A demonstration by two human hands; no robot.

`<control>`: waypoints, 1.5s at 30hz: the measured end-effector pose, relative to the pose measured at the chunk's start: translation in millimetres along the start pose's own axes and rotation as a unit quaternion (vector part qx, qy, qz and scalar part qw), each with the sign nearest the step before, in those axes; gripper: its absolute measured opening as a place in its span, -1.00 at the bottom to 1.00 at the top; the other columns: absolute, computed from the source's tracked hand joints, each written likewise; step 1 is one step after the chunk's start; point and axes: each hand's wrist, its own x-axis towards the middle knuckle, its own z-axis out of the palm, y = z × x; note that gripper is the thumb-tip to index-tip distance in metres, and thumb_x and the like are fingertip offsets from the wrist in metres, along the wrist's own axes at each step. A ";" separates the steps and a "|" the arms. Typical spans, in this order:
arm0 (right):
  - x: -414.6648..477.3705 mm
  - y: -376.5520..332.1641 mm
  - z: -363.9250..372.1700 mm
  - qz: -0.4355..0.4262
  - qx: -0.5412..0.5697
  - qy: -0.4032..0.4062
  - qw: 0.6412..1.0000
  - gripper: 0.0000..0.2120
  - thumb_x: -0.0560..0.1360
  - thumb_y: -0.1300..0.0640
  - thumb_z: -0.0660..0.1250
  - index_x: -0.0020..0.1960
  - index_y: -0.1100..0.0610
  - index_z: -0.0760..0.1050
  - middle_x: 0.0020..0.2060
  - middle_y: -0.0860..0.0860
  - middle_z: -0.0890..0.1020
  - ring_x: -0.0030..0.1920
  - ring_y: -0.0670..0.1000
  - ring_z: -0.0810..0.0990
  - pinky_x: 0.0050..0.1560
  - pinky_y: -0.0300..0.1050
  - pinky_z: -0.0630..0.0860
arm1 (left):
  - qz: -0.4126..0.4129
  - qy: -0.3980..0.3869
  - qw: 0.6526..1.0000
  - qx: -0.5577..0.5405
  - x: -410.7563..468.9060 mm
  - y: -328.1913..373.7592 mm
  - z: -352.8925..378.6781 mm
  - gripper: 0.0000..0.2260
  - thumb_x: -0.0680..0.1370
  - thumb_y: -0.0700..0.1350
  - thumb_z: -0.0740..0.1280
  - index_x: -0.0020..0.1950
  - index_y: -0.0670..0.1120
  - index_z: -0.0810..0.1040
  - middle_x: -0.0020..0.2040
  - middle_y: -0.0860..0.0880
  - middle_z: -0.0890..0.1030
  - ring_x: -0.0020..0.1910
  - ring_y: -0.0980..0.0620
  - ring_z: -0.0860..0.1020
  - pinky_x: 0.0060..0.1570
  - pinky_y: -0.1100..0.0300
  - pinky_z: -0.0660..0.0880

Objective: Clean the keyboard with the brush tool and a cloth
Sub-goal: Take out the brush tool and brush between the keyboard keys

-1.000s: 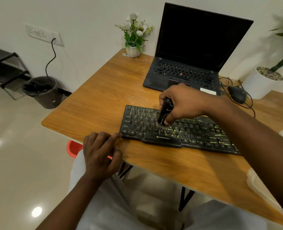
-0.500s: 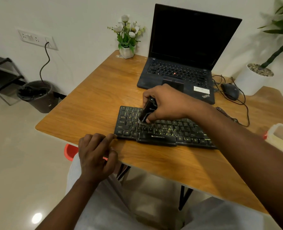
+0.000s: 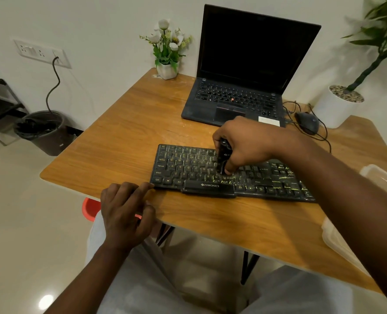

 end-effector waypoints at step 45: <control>-50.5 58.5 53.4 0.053 0.276 0.193 0.940 -0.51 0.26 0.11 0.74 0.11 -0.04 0.62 0.01 -0.09 0.74 0.03 -0.09 0.73 0.07 0.17 0.72 | -0.004 -0.017 1.000 0.025 4.6 5.9 -3.7 -0.68 0.51 -0.15 0.26 0.09 -0.25 0.73 -0.17 -0.15 0.59 -0.21 -0.17 0.47 -0.09 -0.02 0.26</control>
